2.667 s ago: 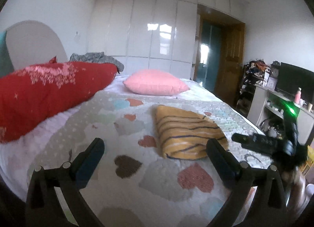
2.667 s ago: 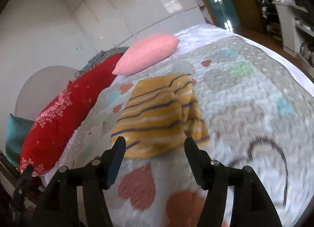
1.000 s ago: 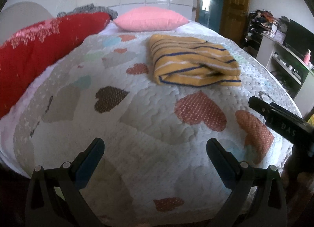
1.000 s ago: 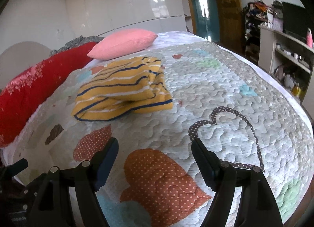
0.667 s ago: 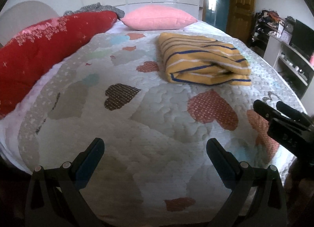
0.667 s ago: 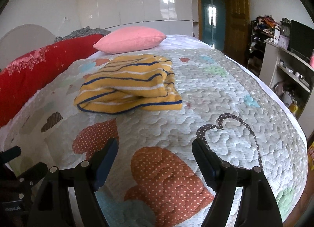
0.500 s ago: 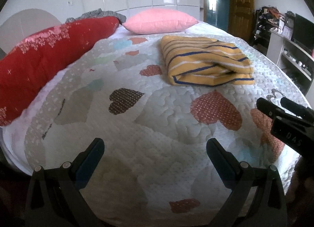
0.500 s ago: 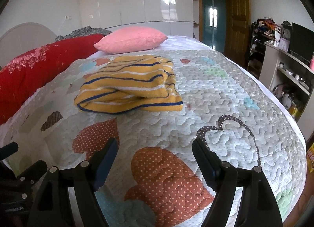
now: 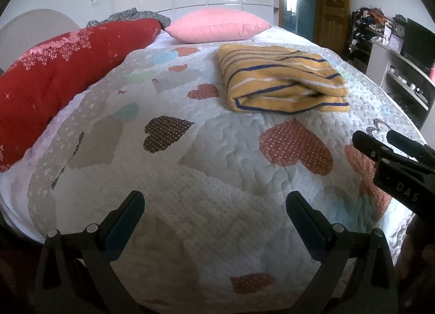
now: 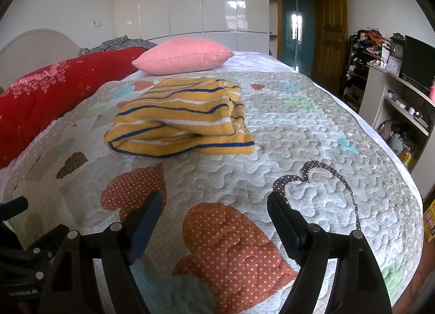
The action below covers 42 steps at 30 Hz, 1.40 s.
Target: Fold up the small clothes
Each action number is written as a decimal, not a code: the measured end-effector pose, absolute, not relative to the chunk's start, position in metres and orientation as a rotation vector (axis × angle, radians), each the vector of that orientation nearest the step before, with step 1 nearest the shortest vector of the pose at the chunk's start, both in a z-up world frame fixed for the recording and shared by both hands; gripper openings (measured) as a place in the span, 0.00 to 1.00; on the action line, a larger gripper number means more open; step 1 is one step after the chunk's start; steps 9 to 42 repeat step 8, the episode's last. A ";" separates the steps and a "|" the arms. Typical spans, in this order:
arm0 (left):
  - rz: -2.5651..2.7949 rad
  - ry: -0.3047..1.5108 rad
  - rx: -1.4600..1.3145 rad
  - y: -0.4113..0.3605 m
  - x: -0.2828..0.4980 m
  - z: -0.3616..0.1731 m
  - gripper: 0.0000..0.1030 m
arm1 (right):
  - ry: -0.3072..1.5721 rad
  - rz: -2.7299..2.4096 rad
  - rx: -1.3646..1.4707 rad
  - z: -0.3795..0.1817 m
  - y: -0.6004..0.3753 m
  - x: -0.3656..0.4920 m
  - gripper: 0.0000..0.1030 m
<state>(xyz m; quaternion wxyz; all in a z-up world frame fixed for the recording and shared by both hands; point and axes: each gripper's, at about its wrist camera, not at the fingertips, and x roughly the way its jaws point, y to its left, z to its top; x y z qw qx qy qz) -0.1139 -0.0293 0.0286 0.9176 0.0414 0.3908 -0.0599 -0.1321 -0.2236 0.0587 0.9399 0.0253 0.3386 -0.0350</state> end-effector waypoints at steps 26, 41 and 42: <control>-0.121 0.812 0.080 -0.028 -0.112 0.025 1.00 | 0.702 -0.056 0.053 0.056 -0.221 -0.131 0.82; -0.121 0.812 0.080 -0.028 -0.112 0.025 1.00 | 0.702 -0.056 0.053 0.056 -0.221 -0.131 0.82; -0.121 0.812 0.080 -0.028 -0.112 0.025 1.00 | 0.702 -0.056 0.053 0.056 -0.221 -0.131 0.82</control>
